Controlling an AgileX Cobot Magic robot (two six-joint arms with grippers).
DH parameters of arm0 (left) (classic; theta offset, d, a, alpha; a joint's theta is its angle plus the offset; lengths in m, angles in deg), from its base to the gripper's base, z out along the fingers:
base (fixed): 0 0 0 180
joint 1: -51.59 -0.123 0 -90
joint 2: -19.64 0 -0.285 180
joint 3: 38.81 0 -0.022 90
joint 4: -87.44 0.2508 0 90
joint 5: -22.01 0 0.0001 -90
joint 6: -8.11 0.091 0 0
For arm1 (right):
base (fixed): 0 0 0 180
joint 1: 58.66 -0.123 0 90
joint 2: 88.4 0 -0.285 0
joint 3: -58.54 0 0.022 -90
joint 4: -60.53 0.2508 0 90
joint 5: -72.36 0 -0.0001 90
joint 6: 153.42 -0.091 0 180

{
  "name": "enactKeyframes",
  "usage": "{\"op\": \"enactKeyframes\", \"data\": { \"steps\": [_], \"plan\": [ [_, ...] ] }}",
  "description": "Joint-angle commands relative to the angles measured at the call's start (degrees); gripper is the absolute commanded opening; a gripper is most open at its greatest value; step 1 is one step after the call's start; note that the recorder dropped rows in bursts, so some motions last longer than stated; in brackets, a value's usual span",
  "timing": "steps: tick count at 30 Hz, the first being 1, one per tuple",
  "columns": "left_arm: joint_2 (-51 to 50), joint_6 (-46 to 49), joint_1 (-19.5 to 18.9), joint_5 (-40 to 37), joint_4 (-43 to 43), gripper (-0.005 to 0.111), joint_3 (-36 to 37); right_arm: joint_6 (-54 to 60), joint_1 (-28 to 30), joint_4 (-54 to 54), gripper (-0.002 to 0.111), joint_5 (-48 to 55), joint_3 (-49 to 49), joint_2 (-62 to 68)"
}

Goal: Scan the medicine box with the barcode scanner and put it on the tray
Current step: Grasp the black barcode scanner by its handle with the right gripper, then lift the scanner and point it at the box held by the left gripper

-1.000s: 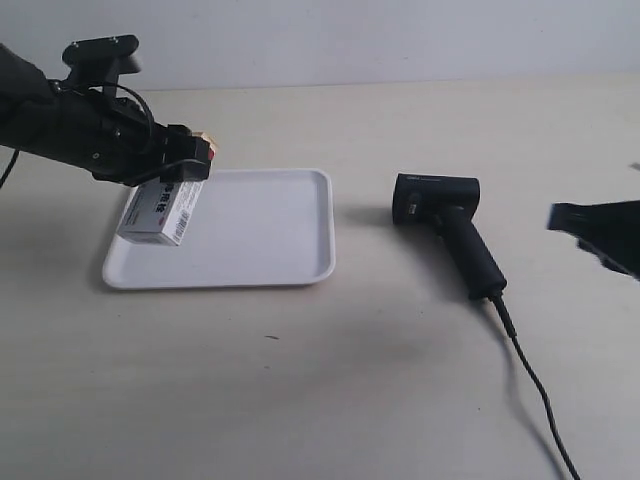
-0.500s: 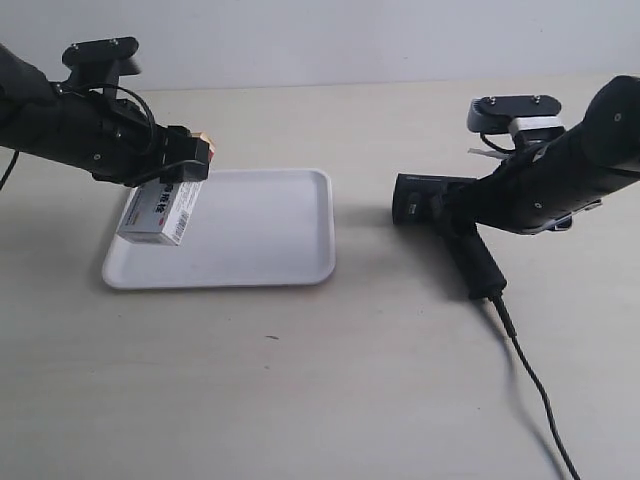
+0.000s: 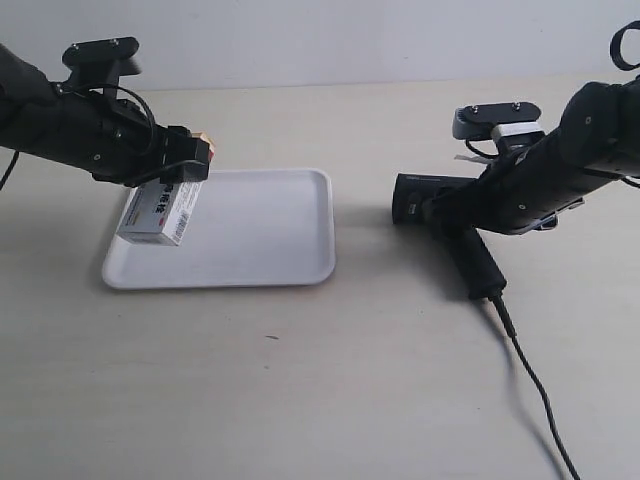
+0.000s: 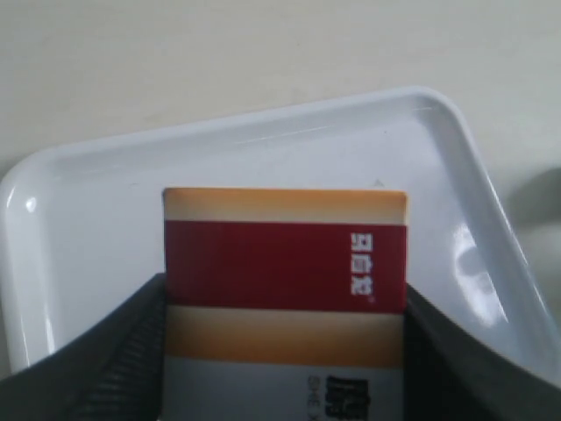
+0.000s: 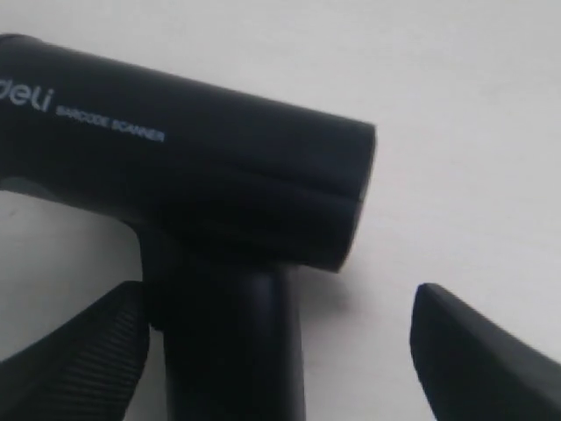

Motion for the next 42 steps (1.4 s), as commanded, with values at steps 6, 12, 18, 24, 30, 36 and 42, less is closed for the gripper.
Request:
{"op": "enactKeyframes", "data": {
  "steps": [6, 12, 18, 24, 30, 36, 42],
  "plan": [
    [0.21, -0.22, -0.14, 0.73, -0.59, 0.001, -0.40, 2.66, -0.14, -0.03, 0.072, -1.91, -2.22, 3.15],
    [0.21, -0.22, -0.14, 0.73, -0.59, 0.001, -0.40, 2.80, -0.14, 0.09, 0.054, -3.81, -2.22, 3.38],
    [0.21, -0.22, -0.14, 0.73, -0.59, 0.001, -0.40, 2.80, -0.14, 0.09, 0.026, -2.86, -2.22, 3.38],
    [-0.03, -0.22, -0.14, -0.12, -2.30, 0.001, -0.40, 3.70, -0.14, -0.13, 0.006, 1.74, -2.22, 0.06],
    [-1.60, -1.02, -0.02, -2.80, -3.44, 0.001, -1.97, 3.10, -1.76, -3.36, 0.002, 5.91, -2.22, -3.91],
    [-3.68, -5.42, -0.02, -6.98, 0.88, 0.004, -4.44, -10.92, -7.69, -18.05, 0.002, 7.09, -3.10, -3.93],
    [-3.95, -10.87, -0.02, -6.52, 5.89, 0.019, -4.75, -32.01, -12.72, -39.80, 0.002, 13.10, -6.38, -3.93]
  ]
}}
